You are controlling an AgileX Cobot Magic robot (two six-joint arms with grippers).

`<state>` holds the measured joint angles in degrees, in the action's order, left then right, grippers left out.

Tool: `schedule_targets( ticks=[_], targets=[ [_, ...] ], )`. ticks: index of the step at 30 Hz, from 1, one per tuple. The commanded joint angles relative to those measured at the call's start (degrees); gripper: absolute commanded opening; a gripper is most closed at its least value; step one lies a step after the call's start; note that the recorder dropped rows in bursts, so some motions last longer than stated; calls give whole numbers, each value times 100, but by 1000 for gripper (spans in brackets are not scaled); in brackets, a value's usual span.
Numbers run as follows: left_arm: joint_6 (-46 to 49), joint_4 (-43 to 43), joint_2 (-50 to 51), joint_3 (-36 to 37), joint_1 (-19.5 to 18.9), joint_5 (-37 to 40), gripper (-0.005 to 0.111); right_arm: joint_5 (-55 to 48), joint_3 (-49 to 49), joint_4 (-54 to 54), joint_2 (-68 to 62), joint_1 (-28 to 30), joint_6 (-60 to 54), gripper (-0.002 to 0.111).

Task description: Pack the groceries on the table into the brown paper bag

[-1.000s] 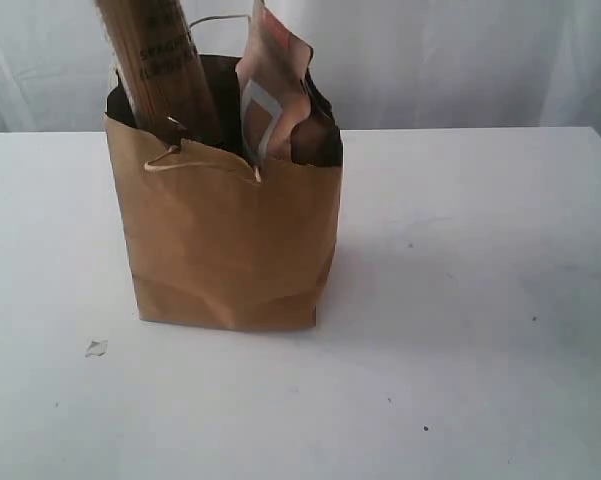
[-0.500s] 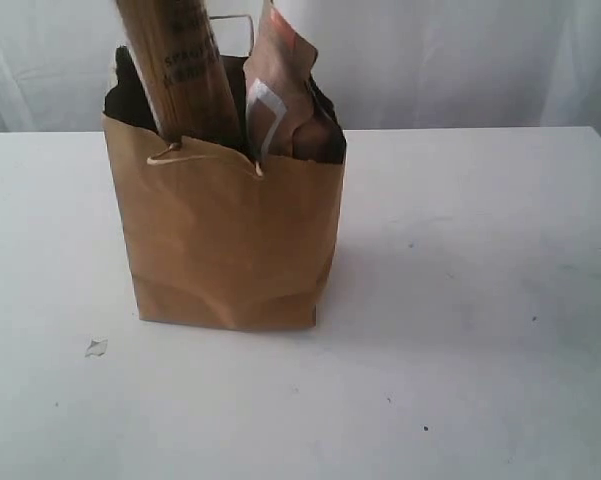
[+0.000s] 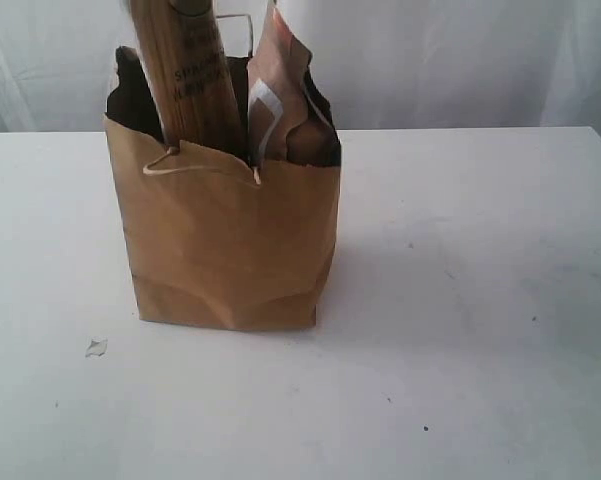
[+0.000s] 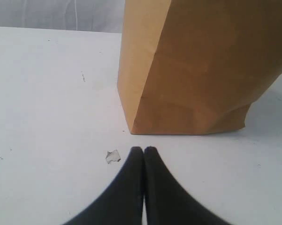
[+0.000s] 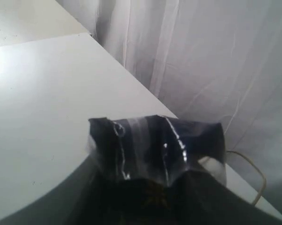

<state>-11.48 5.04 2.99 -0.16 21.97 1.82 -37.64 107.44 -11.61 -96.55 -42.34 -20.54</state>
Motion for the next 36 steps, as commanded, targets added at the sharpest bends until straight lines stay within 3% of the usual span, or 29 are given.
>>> schedule_targets(
  ticks=[1, 10, 36],
  targets=[
    [-8, 40, -31, 16, -1, -19, 0, -468, -228, 76, -79, 10, 339, 0],
    [-8, 40, -31, 16, -1, -19, 0, -438, -97, 116, 136, 10, 1624, 0],
    [-8, 40, -31, 16, -1, -19, 0, 2133, -26, 249, 35, 10, 725, 0]
  ],
)
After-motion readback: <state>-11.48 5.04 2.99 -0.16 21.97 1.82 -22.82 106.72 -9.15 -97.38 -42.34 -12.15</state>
